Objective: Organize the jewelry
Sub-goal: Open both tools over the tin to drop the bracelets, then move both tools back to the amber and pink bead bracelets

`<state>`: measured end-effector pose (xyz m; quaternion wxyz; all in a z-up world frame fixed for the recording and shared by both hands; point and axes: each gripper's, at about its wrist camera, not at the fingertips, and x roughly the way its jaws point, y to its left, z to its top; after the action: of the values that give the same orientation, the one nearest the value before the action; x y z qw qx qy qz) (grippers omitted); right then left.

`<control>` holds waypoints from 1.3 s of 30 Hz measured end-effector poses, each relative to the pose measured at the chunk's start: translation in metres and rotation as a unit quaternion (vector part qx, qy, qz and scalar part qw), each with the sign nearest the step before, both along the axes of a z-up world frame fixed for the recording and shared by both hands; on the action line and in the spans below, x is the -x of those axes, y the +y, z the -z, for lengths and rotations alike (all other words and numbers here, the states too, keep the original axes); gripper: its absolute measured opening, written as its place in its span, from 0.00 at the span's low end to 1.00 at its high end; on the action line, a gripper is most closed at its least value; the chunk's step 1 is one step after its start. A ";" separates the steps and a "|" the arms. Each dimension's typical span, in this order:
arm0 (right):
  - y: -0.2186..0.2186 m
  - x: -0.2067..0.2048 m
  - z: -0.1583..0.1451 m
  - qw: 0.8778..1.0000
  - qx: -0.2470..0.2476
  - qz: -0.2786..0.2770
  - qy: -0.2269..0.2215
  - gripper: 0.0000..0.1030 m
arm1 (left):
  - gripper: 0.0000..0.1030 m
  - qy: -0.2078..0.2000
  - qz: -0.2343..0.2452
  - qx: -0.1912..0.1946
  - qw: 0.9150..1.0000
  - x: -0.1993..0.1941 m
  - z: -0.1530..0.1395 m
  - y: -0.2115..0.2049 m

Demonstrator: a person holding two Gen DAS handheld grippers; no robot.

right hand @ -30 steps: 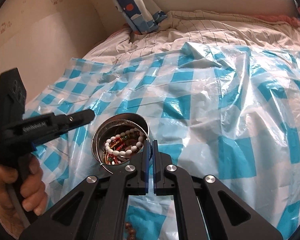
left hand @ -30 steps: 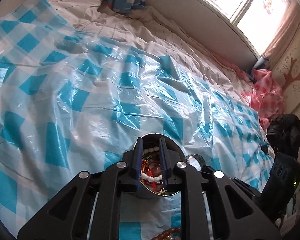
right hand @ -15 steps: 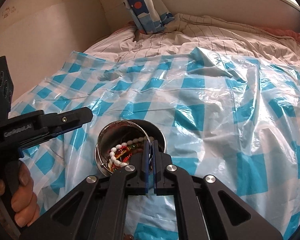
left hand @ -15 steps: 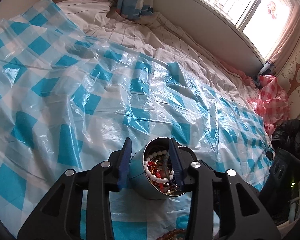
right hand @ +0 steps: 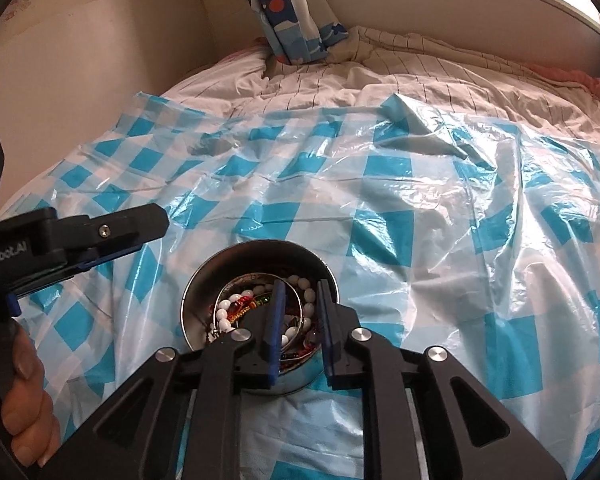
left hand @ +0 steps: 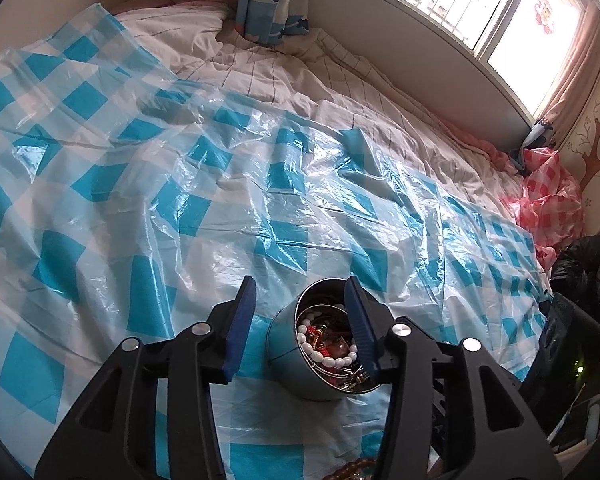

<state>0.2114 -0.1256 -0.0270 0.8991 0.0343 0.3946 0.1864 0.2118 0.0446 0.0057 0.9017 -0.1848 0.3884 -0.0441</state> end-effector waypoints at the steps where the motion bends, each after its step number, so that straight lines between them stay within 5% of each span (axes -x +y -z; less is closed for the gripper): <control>1: -0.001 0.001 -0.001 1.000 -0.001 0.000 0.000 0.21 | 0.45 0.000 0.000 -0.003 1.000 0.000 0.000 -0.001; 13: -0.013 0.005 -0.007 1.000 0.004 0.000 0.001 0.39 | 0.48 0.009 0.020 -0.068 0.997 0.006 0.002 -0.004; 19: -0.029 0.019 -0.004 1.000 0.003 -0.006 0.029 0.40 | 0.48 0.008 0.042 -0.095 0.995 0.023 0.000 -0.011; 30: -0.038 0.077 -0.002 0.998 0.009 -0.035 0.049 0.45 | 0.48 0.016 0.144 -0.177 0.973 0.077 0.005 -0.046; 39: -0.027 0.117 0.010 0.996 0.025 -0.059 0.069 0.46 | 0.48 0.047 0.190 -0.205 0.959 0.095 0.021 -0.058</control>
<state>0.0948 -0.1529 -0.0374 0.8577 0.0015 0.4617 0.2263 0.1169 -0.0137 -0.0154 0.8759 0.0792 0.4593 -0.1250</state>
